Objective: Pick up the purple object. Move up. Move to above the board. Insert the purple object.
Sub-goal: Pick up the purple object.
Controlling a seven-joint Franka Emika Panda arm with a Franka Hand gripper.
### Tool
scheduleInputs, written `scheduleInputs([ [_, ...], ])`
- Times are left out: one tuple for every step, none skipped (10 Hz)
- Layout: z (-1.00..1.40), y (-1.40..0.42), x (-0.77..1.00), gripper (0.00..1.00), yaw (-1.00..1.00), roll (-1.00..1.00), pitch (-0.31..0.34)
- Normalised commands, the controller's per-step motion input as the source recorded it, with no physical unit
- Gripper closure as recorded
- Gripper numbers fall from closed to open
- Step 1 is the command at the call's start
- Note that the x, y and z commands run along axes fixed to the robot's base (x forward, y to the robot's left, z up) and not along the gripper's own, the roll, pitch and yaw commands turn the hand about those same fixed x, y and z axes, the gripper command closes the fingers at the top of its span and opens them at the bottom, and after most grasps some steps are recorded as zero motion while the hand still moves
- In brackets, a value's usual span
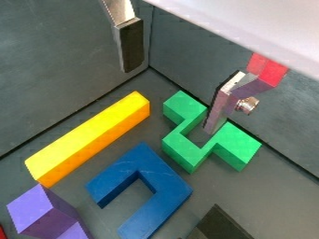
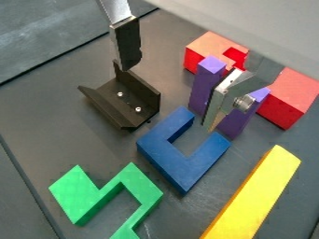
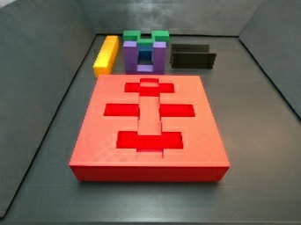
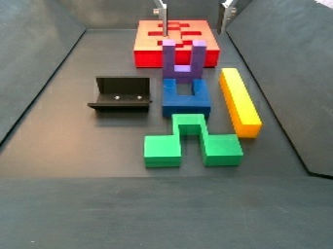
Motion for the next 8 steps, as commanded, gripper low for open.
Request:
scheduleInputs([
  [0.0, 0.0, -0.05, 0.0, 0.0, 0.0, 0.0],
  [0.0, -0.07, 0.12, 0.0, -0.15, 0.01, 0.034],
  [-0.07, -0.18, 0.15, 0.0, -0.22, 0.0, 0.0],
  [0.0, -0.36, 0.34, 0.0, -0.31, 0.03, 0.029],
  [0.0, -0.38, 0.34, 0.0, -0.34, 0.08, 0.061],
  [0.0, -0.37, 0.39, 0.0, -0.35, 0.12, 0.09],
  [0.0, -0.32, 0.34, 0.0, -0.35, 0.13, 0.077],
  [0.0, -0.27, 0.4, 0.0, -0.39, 0.14, 0.099],
])
